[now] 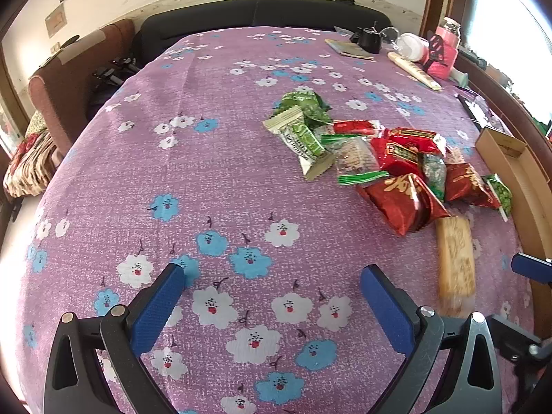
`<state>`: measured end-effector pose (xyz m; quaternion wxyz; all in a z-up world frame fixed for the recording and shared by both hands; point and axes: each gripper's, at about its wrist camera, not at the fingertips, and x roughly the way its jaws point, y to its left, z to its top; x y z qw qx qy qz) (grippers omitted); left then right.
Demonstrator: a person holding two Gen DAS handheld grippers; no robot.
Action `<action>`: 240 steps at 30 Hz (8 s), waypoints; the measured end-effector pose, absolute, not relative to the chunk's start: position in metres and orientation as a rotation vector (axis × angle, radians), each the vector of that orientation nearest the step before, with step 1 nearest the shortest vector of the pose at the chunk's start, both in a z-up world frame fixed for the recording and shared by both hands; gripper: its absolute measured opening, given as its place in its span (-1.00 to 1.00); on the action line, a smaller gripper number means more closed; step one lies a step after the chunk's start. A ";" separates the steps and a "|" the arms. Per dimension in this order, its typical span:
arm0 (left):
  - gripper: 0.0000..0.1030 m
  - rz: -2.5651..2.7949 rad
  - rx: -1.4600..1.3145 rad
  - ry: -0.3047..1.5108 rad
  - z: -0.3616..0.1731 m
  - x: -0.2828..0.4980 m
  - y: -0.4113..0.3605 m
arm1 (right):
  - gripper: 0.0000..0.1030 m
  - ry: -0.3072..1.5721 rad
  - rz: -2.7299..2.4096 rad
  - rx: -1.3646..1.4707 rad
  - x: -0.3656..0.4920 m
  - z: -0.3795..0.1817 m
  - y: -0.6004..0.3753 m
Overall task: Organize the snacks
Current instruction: 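Reach the right gripper to the cream pastry packet and close on it, then grasp the red snack bag with the left gripper while the right holds the pastry, then carry both packets into the cardboard box and open both grippers, then withdraw both grippers from the box back toward the snack pile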
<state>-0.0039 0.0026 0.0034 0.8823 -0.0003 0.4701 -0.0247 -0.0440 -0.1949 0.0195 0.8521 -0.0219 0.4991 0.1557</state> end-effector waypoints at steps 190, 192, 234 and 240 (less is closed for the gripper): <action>-0.21 -0.632 0.130 1.074 0.031 0.020 -0.321 | -0.38 0.935 -0.164 0.475 -0.041 0.024 -0.466; -0.21 -0.630 0.134 1.068 0.031 0.020 -0.321 | -0.38 0.937 -0.165 0.478 -0.042 0.023 -0.466; -0.11 -0.441 -0.098 0.859 0.091 0.011 -0.129 | 0.33 0.485 0.084 0.088 -0.090 0.142 -0.305; -0.11 -0.360 -0.160 0.883 0.078 0.019 -0.081 | 0.32 0.628 0.147 0.080 -0.070 0.117 -0.276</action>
